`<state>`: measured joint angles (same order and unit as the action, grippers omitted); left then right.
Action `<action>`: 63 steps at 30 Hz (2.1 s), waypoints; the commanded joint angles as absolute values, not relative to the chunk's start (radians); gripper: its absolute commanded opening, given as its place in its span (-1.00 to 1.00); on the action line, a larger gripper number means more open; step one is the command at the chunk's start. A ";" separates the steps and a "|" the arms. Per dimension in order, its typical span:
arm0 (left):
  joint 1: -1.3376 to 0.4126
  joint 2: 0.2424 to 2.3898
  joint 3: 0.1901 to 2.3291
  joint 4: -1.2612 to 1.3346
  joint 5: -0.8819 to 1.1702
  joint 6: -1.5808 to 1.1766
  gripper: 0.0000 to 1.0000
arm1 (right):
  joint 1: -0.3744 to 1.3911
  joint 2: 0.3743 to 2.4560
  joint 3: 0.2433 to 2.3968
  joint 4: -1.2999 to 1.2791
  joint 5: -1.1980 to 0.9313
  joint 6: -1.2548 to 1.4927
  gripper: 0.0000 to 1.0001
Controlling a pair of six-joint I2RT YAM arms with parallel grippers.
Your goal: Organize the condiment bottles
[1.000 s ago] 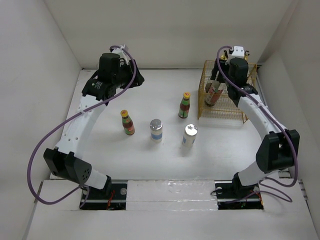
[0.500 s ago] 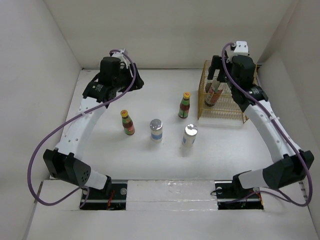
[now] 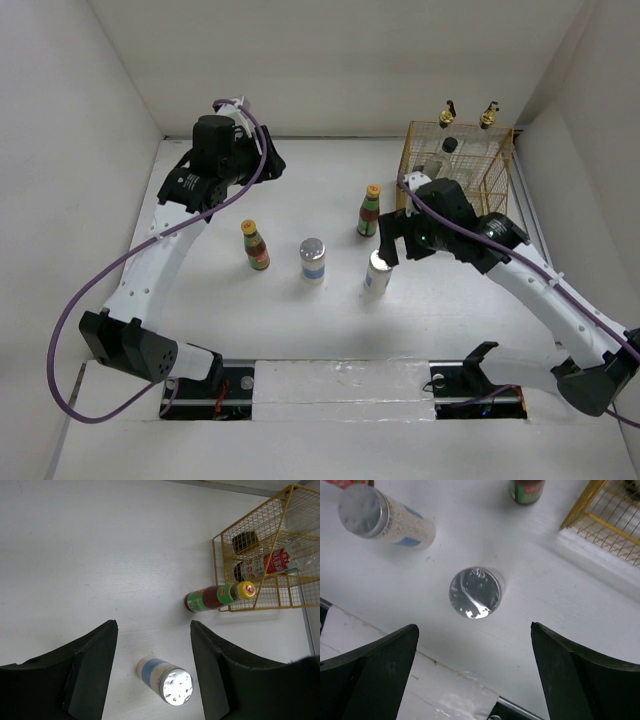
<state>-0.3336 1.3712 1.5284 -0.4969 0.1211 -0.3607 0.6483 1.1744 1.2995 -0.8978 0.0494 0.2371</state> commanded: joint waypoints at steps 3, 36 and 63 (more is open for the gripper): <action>-0.334 1.321 1.502 -0.454 0.158 -0.354 0.12 | 0.675 1.167 1.232 -0.890 -0.006 0.299 0.98; -0.334 1.310 1.500 -0.436 0.204 -0.364 0.12 | 0.571 1.060 1.310 -0.730 0.396 0.350 -0.18; -0.334 1.292 1.471 -0.437 0.253 -0.393 0.12 | -0.061 1.462 1.698 -0.416 0.135 0.241 -0.33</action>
<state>-0.3336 1.3270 1.4792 -0.4675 0.2363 -0.3843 -0.0536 1.4689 1.6295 -0.5468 0.1558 0.2462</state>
